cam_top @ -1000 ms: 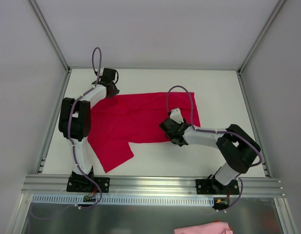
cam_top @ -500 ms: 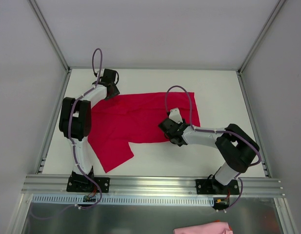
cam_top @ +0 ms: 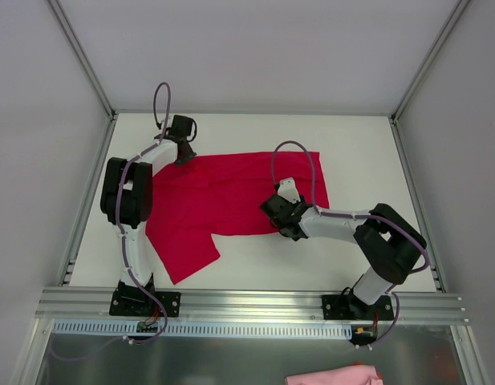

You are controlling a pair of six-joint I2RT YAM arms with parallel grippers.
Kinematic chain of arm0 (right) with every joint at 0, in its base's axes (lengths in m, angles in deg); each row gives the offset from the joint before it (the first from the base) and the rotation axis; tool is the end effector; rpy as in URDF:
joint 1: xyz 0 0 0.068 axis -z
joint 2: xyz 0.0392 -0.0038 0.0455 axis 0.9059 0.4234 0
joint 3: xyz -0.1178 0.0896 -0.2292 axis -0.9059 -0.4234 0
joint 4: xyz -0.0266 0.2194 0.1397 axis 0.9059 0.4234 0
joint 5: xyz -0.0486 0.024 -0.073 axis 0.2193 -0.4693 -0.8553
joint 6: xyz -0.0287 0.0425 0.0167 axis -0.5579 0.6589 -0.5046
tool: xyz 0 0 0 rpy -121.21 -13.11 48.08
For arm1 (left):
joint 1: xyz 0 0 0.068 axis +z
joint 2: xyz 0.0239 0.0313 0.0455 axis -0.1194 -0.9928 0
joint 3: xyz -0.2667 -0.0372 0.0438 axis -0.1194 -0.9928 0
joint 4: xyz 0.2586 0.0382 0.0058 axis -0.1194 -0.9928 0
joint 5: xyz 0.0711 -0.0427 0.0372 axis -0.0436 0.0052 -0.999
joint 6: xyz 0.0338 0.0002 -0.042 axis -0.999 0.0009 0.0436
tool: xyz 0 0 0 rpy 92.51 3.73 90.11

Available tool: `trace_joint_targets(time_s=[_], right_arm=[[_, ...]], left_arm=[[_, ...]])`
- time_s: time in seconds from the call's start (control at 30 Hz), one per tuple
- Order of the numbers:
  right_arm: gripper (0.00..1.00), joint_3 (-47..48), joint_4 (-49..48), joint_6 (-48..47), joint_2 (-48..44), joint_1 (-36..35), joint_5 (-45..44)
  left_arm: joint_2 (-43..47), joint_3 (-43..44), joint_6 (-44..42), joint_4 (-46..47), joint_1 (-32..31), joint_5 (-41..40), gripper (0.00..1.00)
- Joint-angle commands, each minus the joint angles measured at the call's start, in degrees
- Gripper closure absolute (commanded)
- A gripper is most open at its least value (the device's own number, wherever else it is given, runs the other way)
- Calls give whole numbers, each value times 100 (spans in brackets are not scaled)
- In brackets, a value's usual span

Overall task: Fold and stack the t-shirts
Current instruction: Fold the flattened tshirt in 1/3 of the way

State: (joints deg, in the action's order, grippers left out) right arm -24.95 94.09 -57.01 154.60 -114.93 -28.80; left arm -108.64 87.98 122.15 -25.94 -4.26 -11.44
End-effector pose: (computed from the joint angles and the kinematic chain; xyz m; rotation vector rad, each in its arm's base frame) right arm 0.2096 0.2128 0.1496 -0.5924 2.2656 -0.4874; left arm 0.4469 -0.0764 0.1812 -0.6520 2.2804 -0.0059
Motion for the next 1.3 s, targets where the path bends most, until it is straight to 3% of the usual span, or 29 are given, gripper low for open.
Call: trace_joint_targets(time_s=[0.0,0.07,0.23,0.7,0.87,1.13,1.17,1.2,1.23,1.27], right_arm=[[53,-5,192,129,170,-56,357],[52,-13,192,121,161,-56,348],[53,-13,200,121,117,-74,348],[52,39,271,103,99,-179,269],[52,48,297,103,99,-197,251],[52,66,367,129,82,-232,216],[52,66,385,156,73,-232,216],[52,66,394,191,47,-223,199],[53,74,403,217,38,-232,181],[53,83,472,270,-6,-241,111]], left_arm=[[-11,255,3,-121,66,-65,86],[-20,307,-6,-157,66,-101,87],[-90,544,29,-446,66,-311,100],[-582,1538,187,-1457,66,-1111,100],[-775,1766,126,-1537,74,-1164,94],[-1092,2346,29,-1792,83,-1208,100],[-1083,2373,29,-1870,83,-1208,95],[-1066,2373,38,-1888,83,-1191,84],[-1040,2373,55,-1923,83,-1173,52],[-987,2338,82,-1967,83,-1182,38]])
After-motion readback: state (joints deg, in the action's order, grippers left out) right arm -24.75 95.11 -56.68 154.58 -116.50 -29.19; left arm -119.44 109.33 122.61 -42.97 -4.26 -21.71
